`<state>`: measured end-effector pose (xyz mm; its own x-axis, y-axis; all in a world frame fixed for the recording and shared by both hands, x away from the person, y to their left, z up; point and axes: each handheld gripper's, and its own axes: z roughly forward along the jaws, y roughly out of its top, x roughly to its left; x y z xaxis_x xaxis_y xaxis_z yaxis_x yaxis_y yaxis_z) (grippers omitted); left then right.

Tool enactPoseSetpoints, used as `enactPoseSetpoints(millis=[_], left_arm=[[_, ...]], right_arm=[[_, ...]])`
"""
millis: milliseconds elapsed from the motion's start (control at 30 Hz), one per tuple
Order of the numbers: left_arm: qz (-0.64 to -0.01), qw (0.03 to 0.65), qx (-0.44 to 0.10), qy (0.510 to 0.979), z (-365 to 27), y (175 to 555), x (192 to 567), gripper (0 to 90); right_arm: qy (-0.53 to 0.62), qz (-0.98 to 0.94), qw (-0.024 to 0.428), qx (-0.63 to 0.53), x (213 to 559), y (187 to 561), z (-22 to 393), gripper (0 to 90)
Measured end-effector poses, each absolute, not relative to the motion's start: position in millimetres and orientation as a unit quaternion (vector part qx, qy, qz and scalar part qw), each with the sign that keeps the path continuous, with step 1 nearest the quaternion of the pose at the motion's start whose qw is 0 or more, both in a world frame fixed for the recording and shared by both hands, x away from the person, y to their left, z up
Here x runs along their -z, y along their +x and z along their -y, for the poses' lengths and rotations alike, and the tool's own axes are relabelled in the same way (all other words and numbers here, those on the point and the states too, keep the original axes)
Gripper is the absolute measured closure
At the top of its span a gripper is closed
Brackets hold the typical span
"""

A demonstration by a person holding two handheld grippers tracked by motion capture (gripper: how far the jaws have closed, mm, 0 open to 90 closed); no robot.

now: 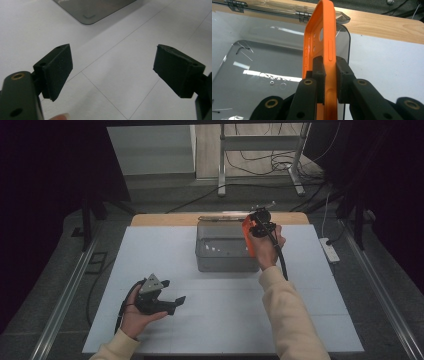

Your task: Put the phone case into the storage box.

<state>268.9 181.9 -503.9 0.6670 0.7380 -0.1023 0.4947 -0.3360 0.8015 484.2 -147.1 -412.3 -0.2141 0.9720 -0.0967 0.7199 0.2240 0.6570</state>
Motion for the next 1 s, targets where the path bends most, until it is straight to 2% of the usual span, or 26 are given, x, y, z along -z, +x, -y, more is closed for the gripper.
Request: enactPoseSetpoints(millis=[1000], left_arm=[[-0.378,0.433,-0.142,0.806,-181,269,504,15.3]], right_arm=[[0.576,-0.743,0.250,-0.230,429,487,142,79.9]])
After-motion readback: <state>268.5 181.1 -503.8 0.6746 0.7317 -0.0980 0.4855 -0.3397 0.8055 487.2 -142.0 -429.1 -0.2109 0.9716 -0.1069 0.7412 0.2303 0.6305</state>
